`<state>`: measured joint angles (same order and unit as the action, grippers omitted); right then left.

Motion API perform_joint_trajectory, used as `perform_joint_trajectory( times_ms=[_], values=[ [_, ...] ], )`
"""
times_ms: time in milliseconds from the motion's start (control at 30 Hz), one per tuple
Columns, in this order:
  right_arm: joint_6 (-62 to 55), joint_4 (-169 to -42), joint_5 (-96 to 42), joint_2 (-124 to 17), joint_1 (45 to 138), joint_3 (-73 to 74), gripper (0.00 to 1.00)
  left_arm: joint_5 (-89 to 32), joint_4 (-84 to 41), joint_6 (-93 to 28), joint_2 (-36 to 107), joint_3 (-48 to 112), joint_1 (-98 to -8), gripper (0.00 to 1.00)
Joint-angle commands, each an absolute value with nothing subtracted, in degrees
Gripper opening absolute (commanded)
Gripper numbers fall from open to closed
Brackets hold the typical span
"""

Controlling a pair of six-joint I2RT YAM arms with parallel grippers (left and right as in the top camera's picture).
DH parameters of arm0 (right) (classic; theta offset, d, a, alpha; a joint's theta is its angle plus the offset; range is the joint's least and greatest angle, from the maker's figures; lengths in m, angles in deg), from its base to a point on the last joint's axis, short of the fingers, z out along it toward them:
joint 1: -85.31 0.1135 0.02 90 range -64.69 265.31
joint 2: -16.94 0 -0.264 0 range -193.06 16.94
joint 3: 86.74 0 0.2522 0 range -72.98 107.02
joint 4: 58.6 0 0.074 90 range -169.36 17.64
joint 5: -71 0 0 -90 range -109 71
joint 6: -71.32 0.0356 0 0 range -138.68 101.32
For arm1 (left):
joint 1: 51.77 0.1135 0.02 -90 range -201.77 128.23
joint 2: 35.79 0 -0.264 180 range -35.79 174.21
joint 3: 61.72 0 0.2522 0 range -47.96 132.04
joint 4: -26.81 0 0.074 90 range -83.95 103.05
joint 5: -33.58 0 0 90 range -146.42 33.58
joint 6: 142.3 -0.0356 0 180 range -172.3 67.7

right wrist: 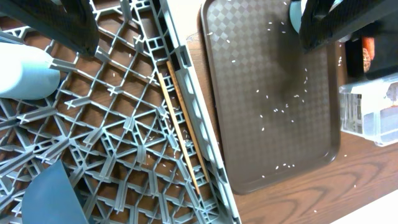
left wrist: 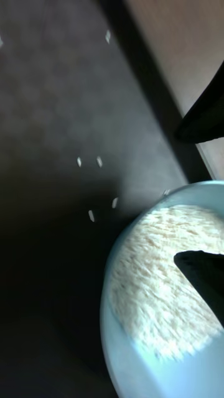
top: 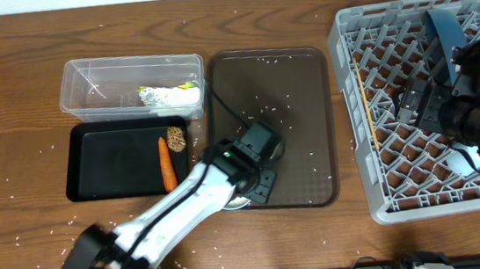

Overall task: Sort waste into correct bins and load items into the dishwasher rack
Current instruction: 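Grasp the rim of the white rice bowl with the left gripper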

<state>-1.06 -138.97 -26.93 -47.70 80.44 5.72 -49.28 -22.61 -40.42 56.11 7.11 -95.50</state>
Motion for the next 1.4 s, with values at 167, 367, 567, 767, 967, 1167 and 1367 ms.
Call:
perform_joint_trajectory(
  times_ms=[167, 367, 567, 767, 967, 1167, 1367],
  values=[
    [-0.47, -139.02, -26.97, -47.57, 79.70, 6.02, 0.99, -49.35, -21.21, -39.13, 61.95, 8.10, -95.45, 0.29],
    [-0.49, -139.04, -26.97, -47.57, 79.70, 6.02, 0.99, -49.54, -17.78, -39.59, 62.05, 8.16, -95.45, 0.11],
    [-0.49, -139.08, -26.97, -47.57, 79.70, 6.02, 0.99, -49.54, -11.12, -39.48, 63.23, 8.16, -95.48, 0.06],
    [-0.49, -139.47, -26.97, -47.57, 79.70, 6.02, 0.99, -49.54, -8.91, -39.33, 66.12, 8.16, -95.48, 0.11],
    [-0.49, -139.47, -26.97, -47.55, 79.70, 6.02, 0.99, -49.52, -9.15, -39.35, 66.51, 8.90, -95.45, 0.06],
    [-0.51, -139.47, -26.95, -47.55, 79.70, 6.02, 0.99, -49.54, -17.80, -39.35, 61.38, 14.91, -95.28, 0.06],
    [-0.51, -139.47, -26.95, -47.55, 79.70, 6.02, 0.99, -45.17, -23.40, -38.04, 48.24, 17.10, -90.69, 0.06]
  ],
)
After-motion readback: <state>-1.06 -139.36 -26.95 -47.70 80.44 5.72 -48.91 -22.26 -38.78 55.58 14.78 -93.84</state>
